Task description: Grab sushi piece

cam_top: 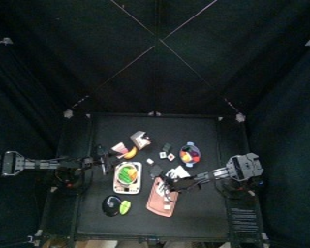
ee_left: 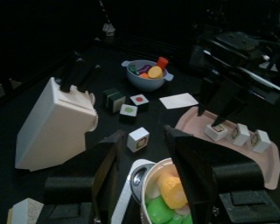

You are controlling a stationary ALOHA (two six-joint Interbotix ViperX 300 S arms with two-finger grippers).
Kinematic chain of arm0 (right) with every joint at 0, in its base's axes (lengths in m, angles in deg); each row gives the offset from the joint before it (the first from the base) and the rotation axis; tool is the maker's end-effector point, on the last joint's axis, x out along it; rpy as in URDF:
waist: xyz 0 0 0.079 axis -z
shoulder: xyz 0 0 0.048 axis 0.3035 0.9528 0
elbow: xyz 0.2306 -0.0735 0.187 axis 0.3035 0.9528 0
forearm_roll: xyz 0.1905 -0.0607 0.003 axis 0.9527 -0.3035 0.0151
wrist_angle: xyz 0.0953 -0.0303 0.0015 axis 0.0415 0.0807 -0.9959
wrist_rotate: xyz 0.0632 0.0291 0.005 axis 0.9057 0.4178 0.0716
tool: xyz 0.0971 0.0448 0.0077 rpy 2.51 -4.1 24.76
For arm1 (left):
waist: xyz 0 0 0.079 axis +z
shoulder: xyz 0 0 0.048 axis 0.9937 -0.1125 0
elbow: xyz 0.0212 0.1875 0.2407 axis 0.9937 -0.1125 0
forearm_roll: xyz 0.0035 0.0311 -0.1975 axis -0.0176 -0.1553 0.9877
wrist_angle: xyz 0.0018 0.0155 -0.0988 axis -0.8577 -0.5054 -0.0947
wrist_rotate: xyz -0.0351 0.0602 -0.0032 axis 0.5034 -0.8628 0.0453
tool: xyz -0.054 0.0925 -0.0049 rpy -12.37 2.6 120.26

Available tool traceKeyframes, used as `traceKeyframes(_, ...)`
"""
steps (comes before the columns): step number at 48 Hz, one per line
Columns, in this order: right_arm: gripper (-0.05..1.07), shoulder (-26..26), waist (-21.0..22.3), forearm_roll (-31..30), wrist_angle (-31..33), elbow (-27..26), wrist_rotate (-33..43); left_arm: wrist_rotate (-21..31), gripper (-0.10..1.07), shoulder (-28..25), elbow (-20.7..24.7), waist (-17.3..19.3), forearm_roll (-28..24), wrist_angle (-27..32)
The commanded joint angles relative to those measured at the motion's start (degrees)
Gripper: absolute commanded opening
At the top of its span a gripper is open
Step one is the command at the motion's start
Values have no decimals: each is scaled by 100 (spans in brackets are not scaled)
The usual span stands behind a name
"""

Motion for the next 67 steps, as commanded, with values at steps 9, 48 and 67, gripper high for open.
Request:
traceKeyframes(9,87,-246,-114,352,0,88,9,-9,81,-9,97,9,9,-26)
traceKeyframes(48,100,44,-176,606,-448,475,-26,-9,81,-9,53,0,9,-26)
traceKeyframes(67,98,105,-167,668,-519,510,-26,-9,81,-18,44,0,9,-26)
